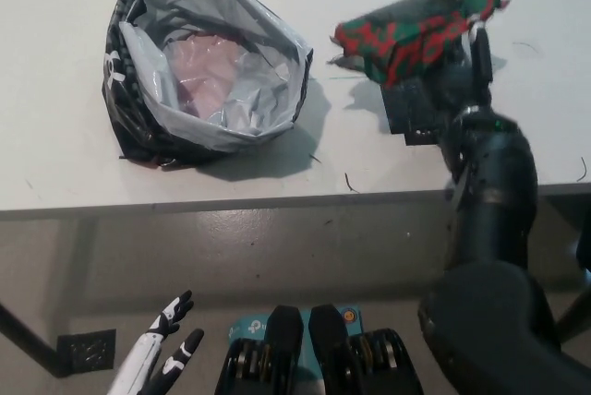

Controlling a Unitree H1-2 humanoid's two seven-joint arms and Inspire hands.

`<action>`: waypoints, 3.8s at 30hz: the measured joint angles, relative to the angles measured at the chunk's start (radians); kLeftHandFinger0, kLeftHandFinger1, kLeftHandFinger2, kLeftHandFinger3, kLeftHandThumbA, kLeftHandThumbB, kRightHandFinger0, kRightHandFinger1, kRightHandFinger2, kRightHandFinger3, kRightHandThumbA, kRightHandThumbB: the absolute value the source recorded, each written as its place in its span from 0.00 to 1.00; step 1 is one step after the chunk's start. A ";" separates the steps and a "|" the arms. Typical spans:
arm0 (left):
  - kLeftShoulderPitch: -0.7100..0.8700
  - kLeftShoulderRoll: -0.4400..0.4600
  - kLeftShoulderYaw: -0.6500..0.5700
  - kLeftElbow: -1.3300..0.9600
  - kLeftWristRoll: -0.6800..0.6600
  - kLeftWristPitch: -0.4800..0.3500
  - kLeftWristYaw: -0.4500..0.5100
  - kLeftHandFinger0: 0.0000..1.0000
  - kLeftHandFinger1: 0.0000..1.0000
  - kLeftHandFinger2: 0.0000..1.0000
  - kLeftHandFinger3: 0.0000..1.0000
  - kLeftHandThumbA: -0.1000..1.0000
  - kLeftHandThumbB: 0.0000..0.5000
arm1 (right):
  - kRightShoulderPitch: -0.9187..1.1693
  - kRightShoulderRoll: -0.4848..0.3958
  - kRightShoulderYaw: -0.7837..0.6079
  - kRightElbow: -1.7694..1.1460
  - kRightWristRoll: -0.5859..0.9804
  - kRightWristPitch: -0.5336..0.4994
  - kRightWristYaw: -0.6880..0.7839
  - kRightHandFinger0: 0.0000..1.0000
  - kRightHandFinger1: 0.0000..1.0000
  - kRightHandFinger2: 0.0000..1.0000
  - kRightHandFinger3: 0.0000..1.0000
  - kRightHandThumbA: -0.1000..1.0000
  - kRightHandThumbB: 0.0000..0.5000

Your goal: The robot uses its right hand to pick up a bag of coffee beans and puts it in the black plastic bag, then the robot grabs the top of the bag and lifts it.

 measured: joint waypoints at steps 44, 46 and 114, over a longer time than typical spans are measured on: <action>-0.004 0.001 -0.004 -0.010 0.008 -0.038 -0.002 1.00 1.00 1.00 1.00 0.92 0.26 | -0.239 0.007 0.345 0.451 0.242 -0.250 0.015 0.00 0.19 0.60 1.00 0.00 0.09; -0.005 0.001 -0.005 -0.010 0.009 -0.038 -0.002 1.00 1.00 1.00 1.00 0.92 0.26 | -0.239 0.008 0.361 0.471 0.239 -0.271 0.021 0.00 0.18 0.60 1.00 0.00 0.06; -0.053 0.028 -0.026 -0.037 0.035 -0.035 -0.028 1.00 1.00 1.00 1.00 0.94 0.25 | -0.229 -0.127 1.363 0.292 -0.471 -0.529 0.055 1.00 1.00 1.00 1.00 1.00 0.67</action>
